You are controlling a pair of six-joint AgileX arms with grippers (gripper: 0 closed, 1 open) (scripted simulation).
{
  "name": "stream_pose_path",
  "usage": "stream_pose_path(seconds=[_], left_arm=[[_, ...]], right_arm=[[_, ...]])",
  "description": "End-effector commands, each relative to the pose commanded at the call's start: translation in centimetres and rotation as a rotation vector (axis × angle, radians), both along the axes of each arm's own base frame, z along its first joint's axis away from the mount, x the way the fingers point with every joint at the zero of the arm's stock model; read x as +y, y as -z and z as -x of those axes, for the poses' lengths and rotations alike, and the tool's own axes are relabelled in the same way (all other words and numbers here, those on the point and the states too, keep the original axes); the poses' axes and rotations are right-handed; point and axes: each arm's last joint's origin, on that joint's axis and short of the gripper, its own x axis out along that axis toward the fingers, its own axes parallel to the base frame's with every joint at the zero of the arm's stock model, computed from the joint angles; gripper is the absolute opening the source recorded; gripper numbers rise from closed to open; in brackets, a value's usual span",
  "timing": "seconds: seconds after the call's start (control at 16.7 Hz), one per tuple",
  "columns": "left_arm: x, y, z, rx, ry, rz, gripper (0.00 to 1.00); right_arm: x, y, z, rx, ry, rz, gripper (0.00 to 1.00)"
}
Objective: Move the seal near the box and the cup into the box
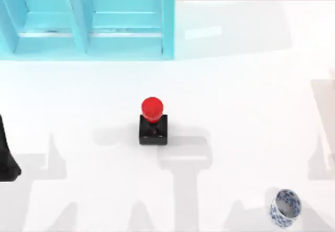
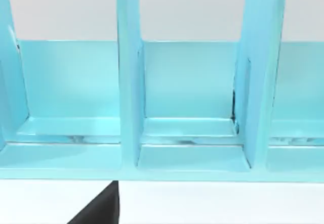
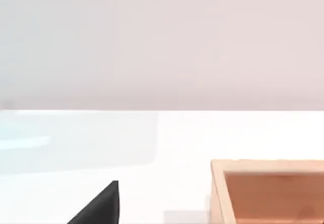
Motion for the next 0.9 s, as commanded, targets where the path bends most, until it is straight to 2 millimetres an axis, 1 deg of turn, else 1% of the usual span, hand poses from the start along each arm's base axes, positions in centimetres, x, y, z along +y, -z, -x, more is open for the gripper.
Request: stream_pose_path(seconds=[0.18,0.3,0.36,0.48,0.66,0.78,0.9], left_arm=[[0.0,0.0,0.0,0.000,0.000,0.000,1.00],[0.0,0.0,0.0,0.000,0.000,0.000,1.00],[0.0,0.0,0.0,0.000,0.000,0.000,1.00],[0.0,0.0,0.0,0.000,0.000,0.000,1.00],[0.0,0.0,0.0,0.000,0.000,0.000,1.00],[0.0,0.0,0.0,0.000,0.000,0.000,1.00],[0.0,0.0,0.0,0.000,0.000,0.000,1.00]], right_arm=[[0.0,-0.2,0.0,0.004,-0.002,-0.002,1.00],[0.2,-1.1,0.0,0.028,-0.013,-0.014,1.00],[0.3,-2.0,0.0,0.049,-0.023,-0.025,1.00],[0.6,-4.2,-0.3,0.103,-0.046,-0.050,1.00],[1.5,-8.6,-1.4,0.218,-0.090,-0.097,1.00],[2.4,-12.0,-2.9,0.311,-0.120,-0.128,1.00],[3.7,-15.3,-5.1,0.417,-0.148,-0.157,1.00]])
